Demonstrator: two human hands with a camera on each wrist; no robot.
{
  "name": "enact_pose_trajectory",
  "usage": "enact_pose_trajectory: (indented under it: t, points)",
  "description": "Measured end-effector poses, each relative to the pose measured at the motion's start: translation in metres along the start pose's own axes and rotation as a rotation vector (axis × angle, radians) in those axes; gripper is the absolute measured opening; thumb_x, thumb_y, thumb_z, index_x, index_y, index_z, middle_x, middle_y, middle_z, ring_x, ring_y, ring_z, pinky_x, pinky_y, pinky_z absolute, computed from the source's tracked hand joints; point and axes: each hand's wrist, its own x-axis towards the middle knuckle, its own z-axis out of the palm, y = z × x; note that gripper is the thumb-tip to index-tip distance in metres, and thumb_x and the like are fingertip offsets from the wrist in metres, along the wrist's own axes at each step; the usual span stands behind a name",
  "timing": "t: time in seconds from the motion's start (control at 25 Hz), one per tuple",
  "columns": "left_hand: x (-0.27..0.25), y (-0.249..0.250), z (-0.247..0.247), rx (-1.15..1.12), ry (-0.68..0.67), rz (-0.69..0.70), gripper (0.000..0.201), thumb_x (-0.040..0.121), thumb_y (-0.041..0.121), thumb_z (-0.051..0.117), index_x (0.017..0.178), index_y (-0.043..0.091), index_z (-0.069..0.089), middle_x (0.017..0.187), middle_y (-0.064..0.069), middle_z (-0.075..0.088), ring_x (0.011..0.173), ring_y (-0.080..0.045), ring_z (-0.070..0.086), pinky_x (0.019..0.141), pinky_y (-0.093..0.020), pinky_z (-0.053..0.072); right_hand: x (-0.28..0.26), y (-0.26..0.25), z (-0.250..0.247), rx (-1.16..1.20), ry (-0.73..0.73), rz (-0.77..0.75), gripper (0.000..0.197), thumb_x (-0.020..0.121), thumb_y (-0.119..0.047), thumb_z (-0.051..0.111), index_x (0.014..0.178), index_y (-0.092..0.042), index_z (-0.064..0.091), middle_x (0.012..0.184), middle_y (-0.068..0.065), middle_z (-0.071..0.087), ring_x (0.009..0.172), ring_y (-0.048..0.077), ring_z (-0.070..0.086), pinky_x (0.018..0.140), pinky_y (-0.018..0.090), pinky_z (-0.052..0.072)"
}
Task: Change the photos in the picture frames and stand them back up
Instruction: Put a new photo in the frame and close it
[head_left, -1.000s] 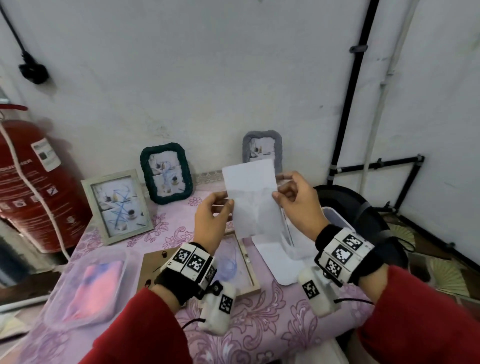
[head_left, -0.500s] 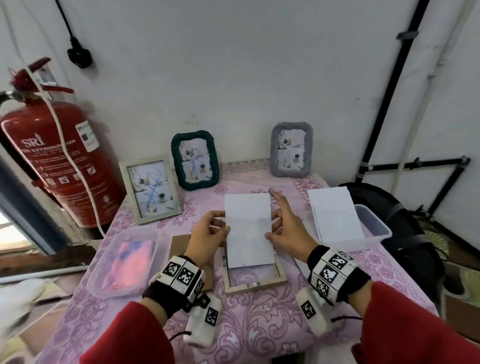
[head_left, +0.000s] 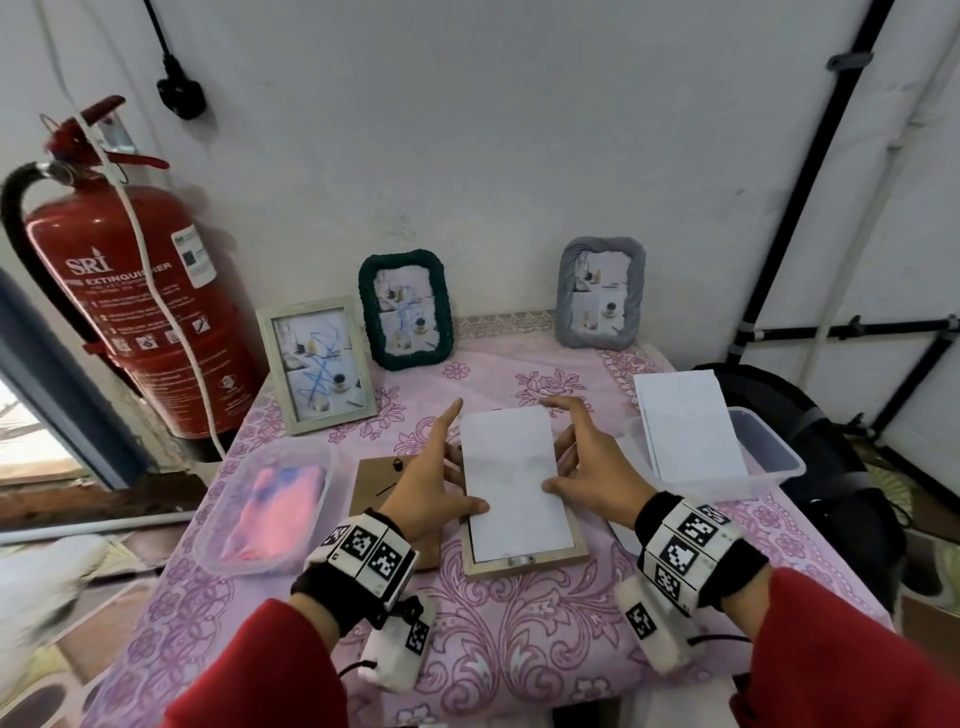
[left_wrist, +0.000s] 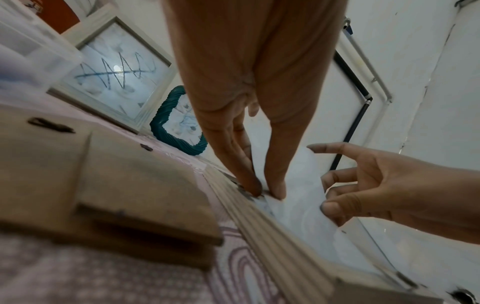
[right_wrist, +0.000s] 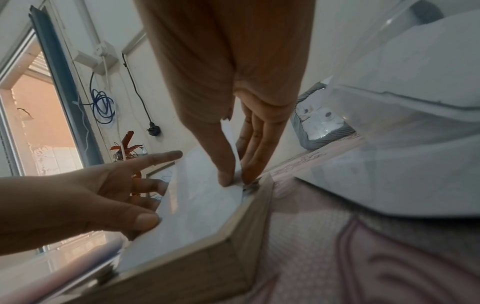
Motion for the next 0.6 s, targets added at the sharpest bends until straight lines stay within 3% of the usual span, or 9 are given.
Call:
enact_pose_trajectory:
  t: [0.24, 0.4, 0.48, 0.6]
  points:
    - [-0.004, 0.000, -0.001, 0.094, 0.010, 0.026, 0.107, 0.062, 0.006, 0.083, 0.143, 0.033, 0.019, 0.095, 0.004, 0.051, 0.086, -0.014, 0.056, 0.078, -0.028, 0.052, -0.005, 0.001, 0.000, -0.026, -0.063, -0.009, 0.094, 0.065, 0.005, 0.075, 0.138, -0.027, 0.026, 0.083, -0.004, 0.052, 0.062, 0.006, 0.053, 0.058, 0.012, 0.047]
    - [-0.003, -0.001, -0.004, 0.254, 0.012, -0.001, 0.107, 0.061, 0.014, 0.085, 0.145, 0.023, 0.021, 0.120, -0.005, 0.045, 0.107, -0.020, 0.046, 0.099, -0.036, 0.043, -0.004, 0.006, -0.001, -0.117, -0.147, 0.011, 0.103, 0.064, -0.007, 0.082, 0.143, -0.028, 0.019, 0.091, -0.009, 0.048, 0.074, 0.001, 0.049, 0.062, 0.005, 0.041]
    - [-0.001, -0.003, -0.003, 0.301, -0.009, -0.040, 0.108, 0.062, 0.018, 0.085, 0.147, 0.022, 0.018, 0.125, -0.009, 0.041, 0.115, -0.024, 0.043, 0.104, -0.041, 0.039, -0.003, 0.010, 0.000, -0.171, -0.157, 0.024, 0.105, 0.064, -0.012, 0.083, 0.144, -0.028, 0.018, 0.098, -0.005, 0.049, 0.079, 0.000, 0.047, 0.068, 0.010, 0.039]
    - [0.004, -0.007, -0.003, 0.356, -0.072, -0.120, 0.109, 0.066, 0.024, 0.083, 0.149, 0.022, 0.013, 0.131, -0.011, 0.035, 0.122, -0.029, 0.038, 0.107, -0.043, 0.037, 0.001, 0.014, 0.000, -0.227, -0.171, 0.060, 0.105, 0.063, -0.017, 0.085, 0.145, -0.028, 0.021, 0.111, 0.007, 0.044, 0.086, 0.012, 0.045, 0.079, 0.020, 0.039]
